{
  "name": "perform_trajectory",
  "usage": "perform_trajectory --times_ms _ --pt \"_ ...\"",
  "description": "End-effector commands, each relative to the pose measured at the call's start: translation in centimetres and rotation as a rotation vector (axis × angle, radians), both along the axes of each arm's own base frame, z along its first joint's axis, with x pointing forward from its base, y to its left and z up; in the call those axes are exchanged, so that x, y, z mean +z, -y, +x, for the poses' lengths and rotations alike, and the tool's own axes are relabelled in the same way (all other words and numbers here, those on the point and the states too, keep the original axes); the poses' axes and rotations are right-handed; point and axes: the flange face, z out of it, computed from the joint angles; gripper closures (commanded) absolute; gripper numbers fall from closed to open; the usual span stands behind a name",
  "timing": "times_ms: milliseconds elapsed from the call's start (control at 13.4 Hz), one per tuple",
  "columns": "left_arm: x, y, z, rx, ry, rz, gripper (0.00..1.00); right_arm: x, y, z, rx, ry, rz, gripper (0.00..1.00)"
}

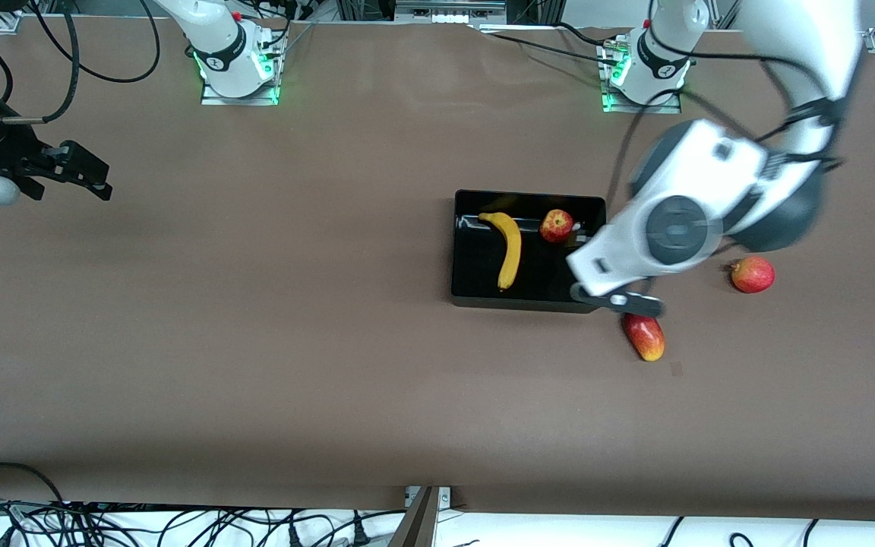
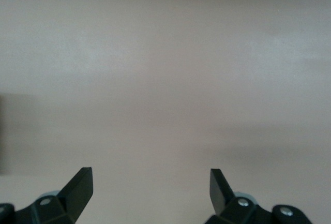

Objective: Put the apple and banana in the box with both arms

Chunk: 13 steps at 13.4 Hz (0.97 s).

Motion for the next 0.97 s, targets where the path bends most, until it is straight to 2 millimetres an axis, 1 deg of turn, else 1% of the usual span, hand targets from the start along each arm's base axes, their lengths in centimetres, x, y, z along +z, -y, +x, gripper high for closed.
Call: perform_trajectory --times_ms 0,75,149,224,299,373,448,523,598,747,822,896 --pt "6.7 -4.9 -0.6 -0.05 0.053 -0.007 0.0 0.5 0.0 0.0 0.013 0.001 -0.012 0.0" --pt "8.8 -7.1 -1.0 -0.034 0.067 0.003 0.0 0.5 0.0 0.0 0.013 0.001 -0.012 0.0" --pt "10.3 -9.1 -1.4 -0.013 0.077 0.009 0.0 0.5 0.1 0.0 0.011 0.001 -0.012 0.0" --pt "11.4 -11.2 -1.5 0.003 0.086 0.009 0.0 0.5 0.0 0.0 0.013 0.001 -0.012 0.0" --pt "13.2 -12.4 -2.3 0.005 0.109 -0.016 0.0 0.5 0.0 0.0 0.011 0.001 -0.012 0.0" --pt "14.2 -14.6 -2.5 0.041 0.122 -0.03 0.0 0.5 0.0 0.0 0.013 0.001 -0.012 0.0" --pt "14.8 -15.4 -2.5 0.068 0.141 -0.039 0.0 0.5 0.0 0.0 0.013 0.001 -0.012 0.0" --pt "15.4 -17.2 -2.8 0.116 0.161 -0.041 0.0 0.5 0.0 0.0 0.013 0.001 -0.012 0.0" --pt "15.4 -17.7 -3.3 0.144 0.189 -0.046 0.0 0.5 0.0 0.0 0.013 0.001 -0.012 0.0" --pt "14.9 -18.4 -6.0 0.189 0.247 -0.055 0.0 0.5 0.0 0.0 0.013 0.001 -0.013 0.0" --pt "14.7 -18.2 -7.6 0.222 0.252 -0.059 0.0 0.5 0.0 0.0 0.013 0.001 -0.012 0.0" --pt "14.6 -17.6 -8.6 0.246 0.249 -0.054 0.0 0.5 0.0 0.0 0.013 0.001 -0.012 0.0"
